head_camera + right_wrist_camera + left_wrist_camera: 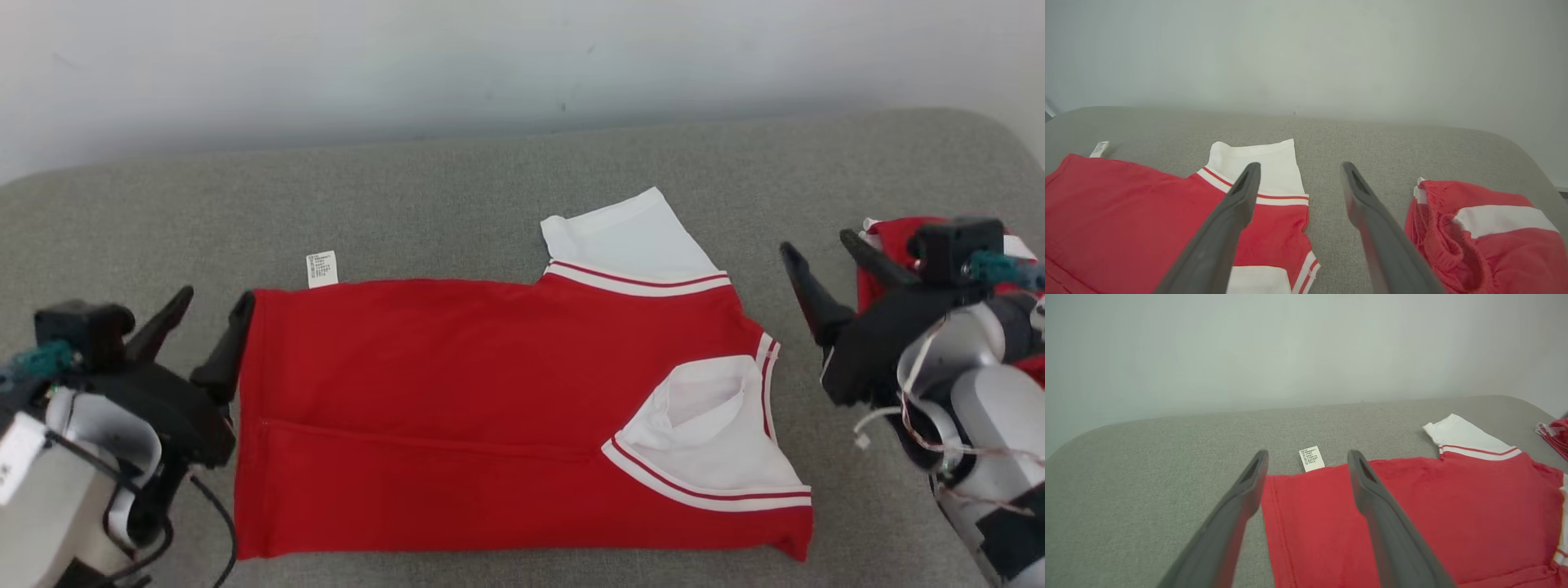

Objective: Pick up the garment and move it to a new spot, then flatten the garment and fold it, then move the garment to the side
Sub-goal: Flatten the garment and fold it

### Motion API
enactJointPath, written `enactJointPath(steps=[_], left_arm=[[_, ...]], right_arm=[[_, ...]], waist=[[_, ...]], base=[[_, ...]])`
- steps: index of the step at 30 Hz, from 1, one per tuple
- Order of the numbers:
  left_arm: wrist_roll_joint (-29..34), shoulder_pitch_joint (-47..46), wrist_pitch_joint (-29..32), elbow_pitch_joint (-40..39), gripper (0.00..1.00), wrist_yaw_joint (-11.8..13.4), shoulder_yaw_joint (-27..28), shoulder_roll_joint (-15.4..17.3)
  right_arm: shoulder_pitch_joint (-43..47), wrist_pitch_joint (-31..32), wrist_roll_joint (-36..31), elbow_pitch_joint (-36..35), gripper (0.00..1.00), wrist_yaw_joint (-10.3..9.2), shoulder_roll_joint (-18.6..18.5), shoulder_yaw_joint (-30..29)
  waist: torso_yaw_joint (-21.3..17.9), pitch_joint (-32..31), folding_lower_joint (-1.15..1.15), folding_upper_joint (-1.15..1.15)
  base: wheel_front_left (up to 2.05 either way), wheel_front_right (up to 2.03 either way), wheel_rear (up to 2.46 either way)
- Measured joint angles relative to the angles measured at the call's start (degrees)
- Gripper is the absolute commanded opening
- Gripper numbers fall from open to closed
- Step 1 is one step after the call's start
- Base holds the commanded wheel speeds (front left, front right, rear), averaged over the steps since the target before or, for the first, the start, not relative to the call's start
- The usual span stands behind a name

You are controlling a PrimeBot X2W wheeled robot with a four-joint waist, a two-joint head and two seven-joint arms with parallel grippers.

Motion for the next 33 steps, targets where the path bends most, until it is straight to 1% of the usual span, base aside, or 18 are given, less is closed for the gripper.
enactJointPath(steps=[2,4,10,12,16,18,19,23,24,29,33], left_arm=[[-1.4,-3.1,1.3,2.5,1.00,-0.1,0.7,-1.0],[-0.9,-5.8,3.0,4.6,1.00,-1.0,0.0,-1.6],[-1.6,-11.2,6.8,10.3,1.00,-1.5,-0.6,-4.5],[-1.7,-13.2,7.5,11.9,1.00,-2.0,-0.6,-5.1],[-1.8,-17.2,8.6,14.5,1.00,-2.1,-0.8,-6.2],[-1.8,-19.2,9.1,15.7,1.00,-2.5,-1.2,-7.0],[-1.8,-20.1,9.3,16.0,1.00,-2.5,-1.3,-7.4],[-1.8,-22.9,10.3,18.4,1.00,-2.6,-1.9,-9.0],[-1.8,-23.3,10.4,18.9,1.00,-3.0,-2.2,-9.2],[-2.0,-25.7,10.4,21.5,1.00,-3.1,-2.2,-10.0],[-2.4,-27.7,10.8,23.5,1.00,-3.5,-2.0,-11.2]], right_arm=[[-4.3,1.9,-0.1,2.9,1.00,0.14,0.7,0.8],[-8.5,3.5,-0.8,5.5,1.00,0.21,1.6,1.9],[-19.7,7.7,-4.1,12.8,1.00,0.38,4.2,5.2],[-23.2,8.9,-4.6,15.3,1.00,0.18,5.1,5.3],[-29.1,10.7,-6.3,20.6,1.00,0.05,5.6,6.2],[-31.2,11.1,-6.8,22.9,1.00,0.02,5.8,6.4],[-32.2,11.1,-6.8,24.0,1.00,-0.42,6.2,6.3],[-35.3,11.2,-7.2,27.9,1.00,-0.46,7.4,6.4],[-36.0,11.1,-7.2,28.8,1.00,-0.46,7.8,6.5],[-38.7,10.5,-7.6,33.3,1.00,-0.77,9.9,7.2],[-39.9,9.9,-8.5,37.2,1.00,-0.80,10.3,8.0]], waist=[[0.1,1.5,0.00,0.00],[0.2,3.1,0.00,0.00],[0.9,8.0,0.00,0.00],[1.2,9.6,0.01,0.00],[2.0,12.9,0.01,0.00],[2.5,14.4,0.01,0.01],[2.7,15.1,0.01,0.01],[3.9,17.8,0.00,0.00],[4.2,18.4,0.01,0.01],[5.8,21.0,0.00,0.00],[7.0,22.4,0.00,0.00]], base=[[0.00,0.00,0.00],[0.00,0.00,0.00],[0.00,0.00,0.00],[0.00,0.00,0.00],[0.00,0.00,0.00],[0.00,0.00,0.00],[0.00,0.00,0.00],[0.00,0.00,0.00],[0.00,0.00,0.00],[0.00,0.00,0.00],[0.00,0.00,0.00]])
